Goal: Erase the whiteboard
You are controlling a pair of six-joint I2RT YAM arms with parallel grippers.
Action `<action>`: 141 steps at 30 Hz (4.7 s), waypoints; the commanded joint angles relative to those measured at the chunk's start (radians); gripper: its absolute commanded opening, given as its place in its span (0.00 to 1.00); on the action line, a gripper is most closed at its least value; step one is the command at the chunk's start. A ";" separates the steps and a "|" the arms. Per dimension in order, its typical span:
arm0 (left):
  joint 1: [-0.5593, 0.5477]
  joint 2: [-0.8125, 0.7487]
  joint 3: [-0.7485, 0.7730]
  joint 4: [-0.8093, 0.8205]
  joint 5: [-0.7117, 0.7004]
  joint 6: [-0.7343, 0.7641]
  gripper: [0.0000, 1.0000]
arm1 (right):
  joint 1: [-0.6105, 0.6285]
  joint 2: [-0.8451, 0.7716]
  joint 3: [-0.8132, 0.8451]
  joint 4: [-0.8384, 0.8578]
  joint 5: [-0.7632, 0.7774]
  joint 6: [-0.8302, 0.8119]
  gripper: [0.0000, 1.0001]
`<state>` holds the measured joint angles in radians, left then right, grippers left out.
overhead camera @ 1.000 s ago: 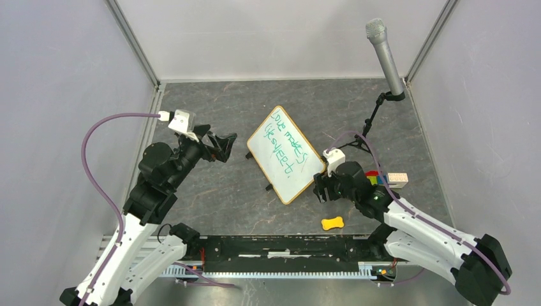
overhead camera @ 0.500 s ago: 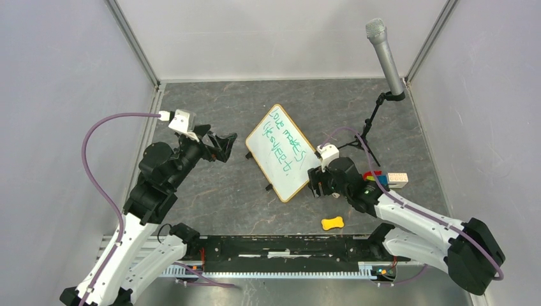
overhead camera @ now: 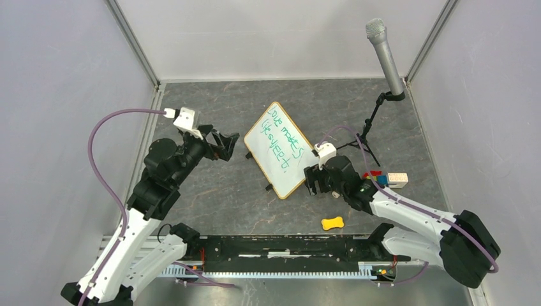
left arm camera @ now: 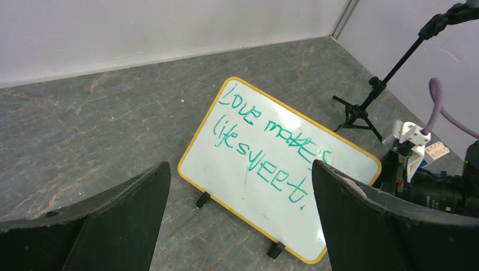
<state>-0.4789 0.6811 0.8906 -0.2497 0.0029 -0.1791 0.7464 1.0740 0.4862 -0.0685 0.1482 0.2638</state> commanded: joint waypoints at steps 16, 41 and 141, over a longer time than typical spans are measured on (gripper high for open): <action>-0.137 0.243 0.028 -0.011 0.218 -0.106 1.00 | 0.006 -0.550 0.103 -0.348 0.160 -0.003 0.98; -0.865 1.123 0.370 0.051 -0.091 -0.023 0.94 | 0.005 -1.134 0.103 -0.438 0.456 0.021 0.98; -0.208 0.643 -0.109 0.718 0.058 -0.135 0.40 | -0.346 -0.024 0.238 -0.046 -0.563 -0.004 0.70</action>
<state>-0.6895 1.2957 0.8005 0.3428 0.0471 -0.3321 0.4263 1.0313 0.6964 -0.2077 -0.3054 0.2558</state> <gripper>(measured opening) 0.414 0.734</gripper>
